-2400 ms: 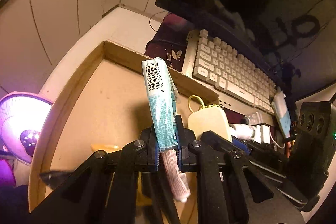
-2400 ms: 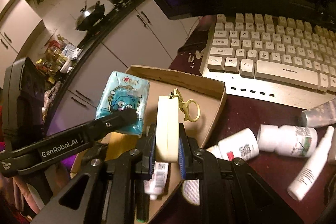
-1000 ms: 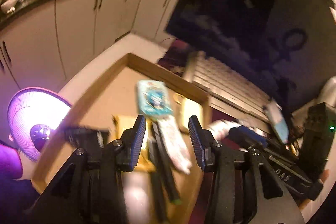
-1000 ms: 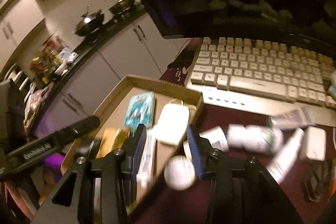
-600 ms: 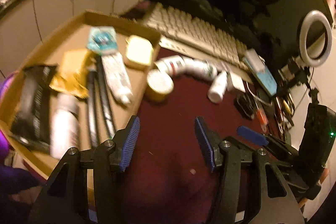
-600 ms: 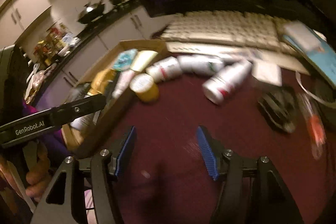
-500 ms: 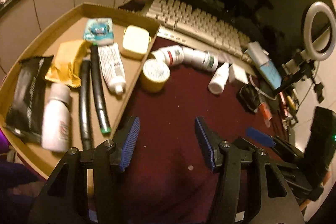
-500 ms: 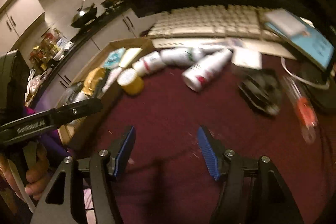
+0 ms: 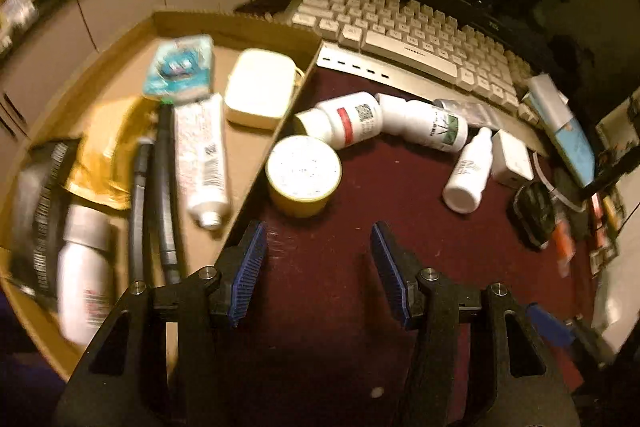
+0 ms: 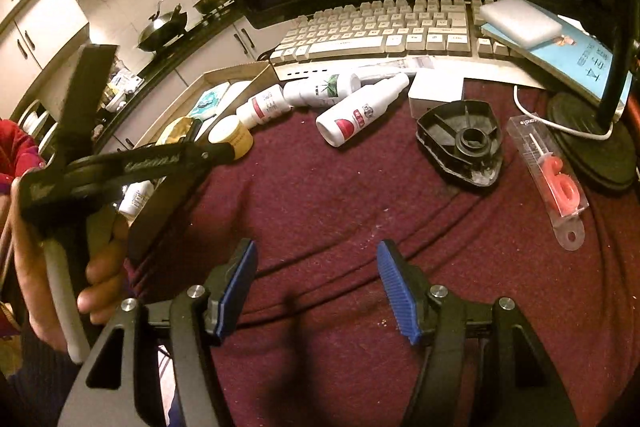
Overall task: Organize objects
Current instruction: 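Move both tools back over the desk toward the white pill bottles, then grasp the round yellow-rimmed cream jar with the left tool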
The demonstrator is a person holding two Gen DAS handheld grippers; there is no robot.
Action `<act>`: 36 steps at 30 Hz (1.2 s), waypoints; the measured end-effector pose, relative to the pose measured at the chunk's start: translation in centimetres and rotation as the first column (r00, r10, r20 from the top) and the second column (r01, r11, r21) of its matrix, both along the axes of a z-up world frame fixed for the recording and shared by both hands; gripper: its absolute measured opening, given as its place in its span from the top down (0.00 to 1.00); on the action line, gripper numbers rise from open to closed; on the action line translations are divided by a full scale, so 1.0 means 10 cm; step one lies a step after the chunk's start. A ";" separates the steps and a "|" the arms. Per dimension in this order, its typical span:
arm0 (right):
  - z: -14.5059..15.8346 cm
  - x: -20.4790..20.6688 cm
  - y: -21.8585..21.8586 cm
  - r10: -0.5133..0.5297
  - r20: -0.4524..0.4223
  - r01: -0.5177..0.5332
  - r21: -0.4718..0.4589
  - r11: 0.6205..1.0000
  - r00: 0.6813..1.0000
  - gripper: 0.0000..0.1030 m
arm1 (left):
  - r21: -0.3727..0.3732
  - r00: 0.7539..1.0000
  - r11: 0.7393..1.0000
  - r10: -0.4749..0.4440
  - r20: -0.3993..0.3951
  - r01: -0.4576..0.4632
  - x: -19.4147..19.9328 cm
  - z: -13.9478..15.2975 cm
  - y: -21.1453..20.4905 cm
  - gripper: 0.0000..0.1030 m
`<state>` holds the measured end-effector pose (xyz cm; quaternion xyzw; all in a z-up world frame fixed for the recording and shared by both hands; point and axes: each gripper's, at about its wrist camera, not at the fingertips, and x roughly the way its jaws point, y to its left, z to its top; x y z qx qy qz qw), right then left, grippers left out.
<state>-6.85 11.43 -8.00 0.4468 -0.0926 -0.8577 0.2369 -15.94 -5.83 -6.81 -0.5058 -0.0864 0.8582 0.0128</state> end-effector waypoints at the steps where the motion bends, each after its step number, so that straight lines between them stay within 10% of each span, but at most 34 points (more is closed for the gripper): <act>1: 0.00 -0.01 0.00 0.002 0.000 -0.002 -0.002 1.000 1.000 0.39 | 0.000 1.000 1.000 0.008 0.011 -0.008 -0.03 -0.04 0.00 0.47; 9: -0.02 -0.06 0.04 0.007 0.006 -0.007 -0.010 1.000 1.000 0.39 | -0.088 1.000 0.996 0.021 -0.008 -0.021 -0.27 -0.07 0.20 0.47; 16: -0.05 -0.09 0.09 -0.006 0.016 0.006 -0.018 1.000 1.000 0.39 | -0.052 0.977 0.981 -0.191 -0.093 0.187 -0.15 0.16 0.50 0.47; 36: 0.03 -0.21 0.19 -0.062 0.019 0.062 -0.019 0.998 0.998 0.39 | -0.130 0.992 0.984 -0.124 -0.004 0.122 -0.54 -0.03 0.51 0.61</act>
